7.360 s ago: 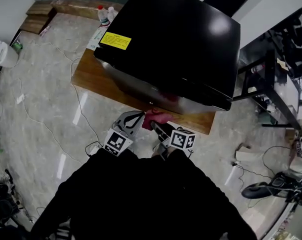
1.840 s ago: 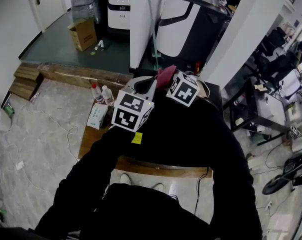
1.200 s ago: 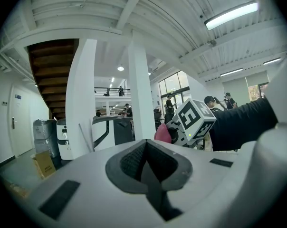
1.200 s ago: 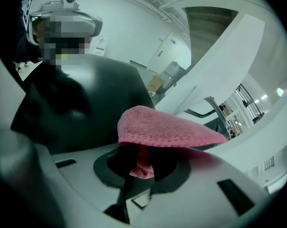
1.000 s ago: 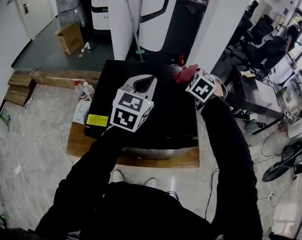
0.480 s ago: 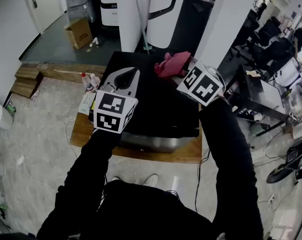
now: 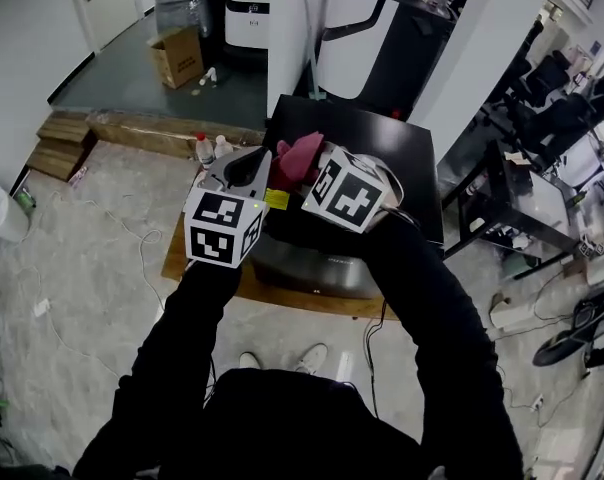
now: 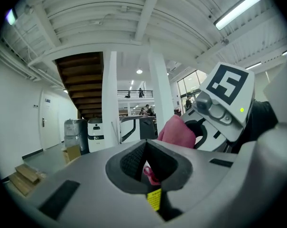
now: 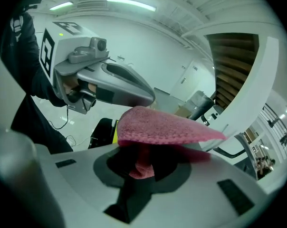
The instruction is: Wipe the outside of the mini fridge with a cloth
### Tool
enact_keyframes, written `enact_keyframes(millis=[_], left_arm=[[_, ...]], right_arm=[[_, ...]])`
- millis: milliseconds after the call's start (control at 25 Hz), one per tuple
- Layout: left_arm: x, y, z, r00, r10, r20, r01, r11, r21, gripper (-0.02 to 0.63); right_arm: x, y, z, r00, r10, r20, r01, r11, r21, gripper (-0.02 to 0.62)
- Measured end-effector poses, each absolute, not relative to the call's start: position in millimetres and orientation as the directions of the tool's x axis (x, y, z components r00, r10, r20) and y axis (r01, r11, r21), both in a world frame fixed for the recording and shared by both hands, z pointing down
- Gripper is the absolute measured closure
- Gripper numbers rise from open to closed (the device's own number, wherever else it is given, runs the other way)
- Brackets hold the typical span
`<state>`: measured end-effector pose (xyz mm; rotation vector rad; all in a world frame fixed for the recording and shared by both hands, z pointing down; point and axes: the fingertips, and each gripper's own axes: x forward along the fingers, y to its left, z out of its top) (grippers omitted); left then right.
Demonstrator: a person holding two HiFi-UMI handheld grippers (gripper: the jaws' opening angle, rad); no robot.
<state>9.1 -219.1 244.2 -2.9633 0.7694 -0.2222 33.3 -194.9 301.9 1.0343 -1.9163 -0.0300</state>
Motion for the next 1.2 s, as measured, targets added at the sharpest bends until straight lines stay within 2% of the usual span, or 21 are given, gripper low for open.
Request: enact_keyframes(millis=[200,520,840,1200], left_arm=[[-20,-219,271,0.887,-0.436,0.151,-0.43,-0.9,-0.072,0.603],[-16,-199,281,0.931,-0.333,0.151,-0.335,-0.942,-0.012,0.603],[26,-151,273,0.952,-0.266,0.15,-0.27,-0.963,0.007,0.603],[107,-86,272,0.966,-0.205,0.16,-0.204,-0.979,-0.019,0.603]], right_arm=[[7,-206,338,-0.151,-0.637,0.756,-0.678,0.623,0.39,0.511],[14,-203,349,-0.034,-0.659,0.751,-0.706,0.548,0.449,0.511],[72,-160,349,0.016,-0.643,0.766,-0.724,0.52,0.452,0.511],[160,-89,349,0.062,-0.639,0.767,-0.755,0.473,0.455,0.511]])
